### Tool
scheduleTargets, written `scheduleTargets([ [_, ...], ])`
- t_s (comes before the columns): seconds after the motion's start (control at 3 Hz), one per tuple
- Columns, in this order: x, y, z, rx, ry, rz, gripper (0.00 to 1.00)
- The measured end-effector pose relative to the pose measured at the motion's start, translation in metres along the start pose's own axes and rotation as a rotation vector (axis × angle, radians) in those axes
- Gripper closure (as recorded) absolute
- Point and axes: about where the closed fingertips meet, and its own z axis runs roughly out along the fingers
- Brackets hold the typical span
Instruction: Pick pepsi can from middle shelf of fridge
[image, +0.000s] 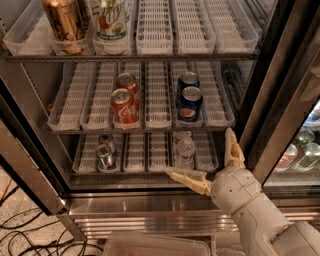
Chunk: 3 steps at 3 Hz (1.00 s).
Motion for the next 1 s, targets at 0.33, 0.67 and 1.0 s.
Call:
scheduleTargets([
  [0.33,0.008,-0.002,0.013,-0.011,-0.002,0.006,0.00],
  [0.67,0.016,-0.002,0.031,-0.025,0.011,0.019,0.00],
  [1.0,0.021,-0.005,0.048,-0.029,0.019,0.050,0.00],
])
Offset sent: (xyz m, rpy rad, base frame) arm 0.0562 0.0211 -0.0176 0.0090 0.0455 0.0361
